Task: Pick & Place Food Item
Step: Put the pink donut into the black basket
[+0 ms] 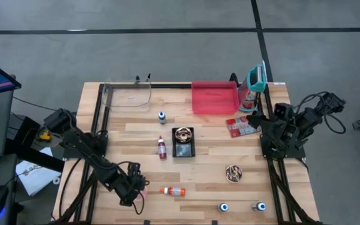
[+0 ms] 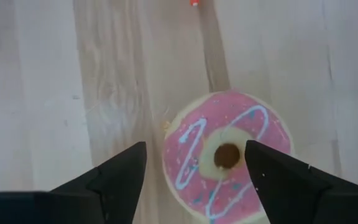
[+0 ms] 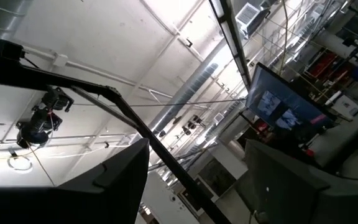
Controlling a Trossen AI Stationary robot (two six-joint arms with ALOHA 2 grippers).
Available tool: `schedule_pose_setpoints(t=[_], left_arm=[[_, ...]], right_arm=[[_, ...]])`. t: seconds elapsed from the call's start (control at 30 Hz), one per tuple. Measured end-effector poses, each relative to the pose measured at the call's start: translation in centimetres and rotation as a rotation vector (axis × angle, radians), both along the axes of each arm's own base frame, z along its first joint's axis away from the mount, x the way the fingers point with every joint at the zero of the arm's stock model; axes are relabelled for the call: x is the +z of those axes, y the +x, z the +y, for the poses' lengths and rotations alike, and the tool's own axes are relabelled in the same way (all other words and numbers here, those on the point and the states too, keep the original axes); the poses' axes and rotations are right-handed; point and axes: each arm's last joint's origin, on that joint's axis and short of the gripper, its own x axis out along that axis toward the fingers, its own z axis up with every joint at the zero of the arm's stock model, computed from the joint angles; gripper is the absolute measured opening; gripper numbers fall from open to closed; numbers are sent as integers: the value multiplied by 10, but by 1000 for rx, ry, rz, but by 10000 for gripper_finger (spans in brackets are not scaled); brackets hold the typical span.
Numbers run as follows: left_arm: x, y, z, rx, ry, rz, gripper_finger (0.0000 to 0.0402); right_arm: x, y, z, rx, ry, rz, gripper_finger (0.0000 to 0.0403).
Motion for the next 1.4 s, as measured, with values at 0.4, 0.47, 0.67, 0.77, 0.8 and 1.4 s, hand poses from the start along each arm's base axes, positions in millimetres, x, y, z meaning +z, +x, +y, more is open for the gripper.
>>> schedule_pose_setpoints(t=[0.4,0.47,0.67,0.77,0.8,1.4], left_arm=[[-21,5,-1,13,56,40,233],[-24,4,1,26,54,47,220],[-26,7,7,60,43,63,172],[-24,9,11,78,40,64,147],[-22,10,13,80,42,60,139],[55,91,134,144,344,-445,116]], right_arm=[[0,3,2,13,12,9,258],[0,3,2,15,14,9,258],[0,3,2,21,20,8,258],[0,3,2,23,24,7,258],[0,3,2,23,24,7,258],[1,3,2,27,32,1,258]])
